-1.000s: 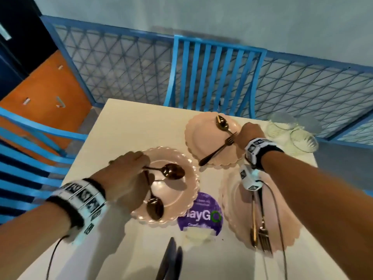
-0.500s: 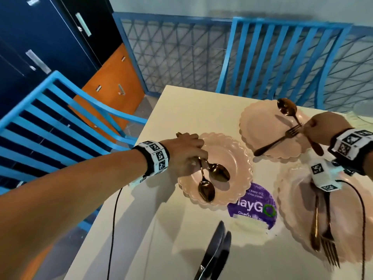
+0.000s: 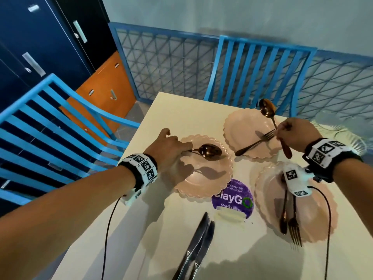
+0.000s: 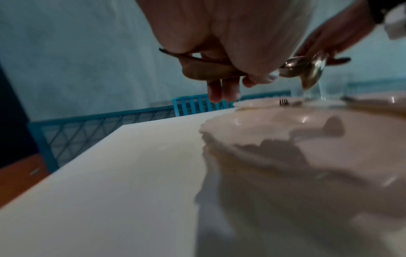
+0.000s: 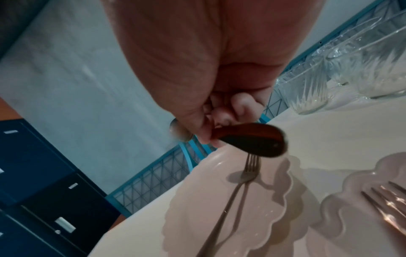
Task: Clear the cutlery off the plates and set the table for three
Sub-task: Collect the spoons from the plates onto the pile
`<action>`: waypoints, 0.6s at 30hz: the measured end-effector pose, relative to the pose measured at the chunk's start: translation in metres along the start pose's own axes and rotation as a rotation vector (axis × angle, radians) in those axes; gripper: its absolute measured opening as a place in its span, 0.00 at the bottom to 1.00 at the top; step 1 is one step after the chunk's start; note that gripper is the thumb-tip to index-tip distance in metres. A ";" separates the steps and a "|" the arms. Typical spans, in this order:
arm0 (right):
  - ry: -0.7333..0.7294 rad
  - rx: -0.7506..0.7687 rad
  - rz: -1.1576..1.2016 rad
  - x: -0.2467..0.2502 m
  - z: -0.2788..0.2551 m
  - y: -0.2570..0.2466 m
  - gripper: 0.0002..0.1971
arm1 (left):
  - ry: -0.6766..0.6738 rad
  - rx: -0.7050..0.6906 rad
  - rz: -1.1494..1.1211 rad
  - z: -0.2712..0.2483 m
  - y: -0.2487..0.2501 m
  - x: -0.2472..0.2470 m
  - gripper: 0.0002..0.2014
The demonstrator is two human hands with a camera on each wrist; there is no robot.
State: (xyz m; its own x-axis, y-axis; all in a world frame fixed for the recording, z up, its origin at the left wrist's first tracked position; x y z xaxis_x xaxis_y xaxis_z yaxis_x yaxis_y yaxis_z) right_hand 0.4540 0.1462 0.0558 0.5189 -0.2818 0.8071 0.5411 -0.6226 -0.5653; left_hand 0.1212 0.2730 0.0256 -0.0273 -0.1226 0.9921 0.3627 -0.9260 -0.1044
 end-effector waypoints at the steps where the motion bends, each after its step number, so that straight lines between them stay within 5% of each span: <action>1: 0.018 0.005 0.047 0.005 -0.008 -0.004 0.03 | -0.013 0.074 -0.080 -0.003 0.003 0.007 0.13; 11: 0.035 0.009 0.711 0.011 -0.176 -0.053 0.06 | 0.200 0.702 -1.097 -0.046 0.102 0.072 0.12; 18: -0.064 0.010 0.894 -0.018 -0.277 -0.065 0.04 | 0.264 0.831 -1.374 -0.075 0.171 0.103 0.13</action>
State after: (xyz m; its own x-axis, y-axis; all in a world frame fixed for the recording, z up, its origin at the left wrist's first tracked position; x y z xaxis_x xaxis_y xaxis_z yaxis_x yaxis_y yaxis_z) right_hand 0.2262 -0.0098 0.1253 0.7851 -0.6170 0.0538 -0.0773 -0.1838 -0.9799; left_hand 0.1103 0.0757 0.1043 -0.8551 0.4523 0.2534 0.3046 0.0428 0.9515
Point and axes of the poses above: each hand's wrist, its own z-axis towards the middle knuckle, its own x-axis out of the back of the hand, y = z × x, the point moved 8 cm from there along z, towards the middle knuckle, and after that the axes turned 10 degrees about z, right-handed, at the moved point
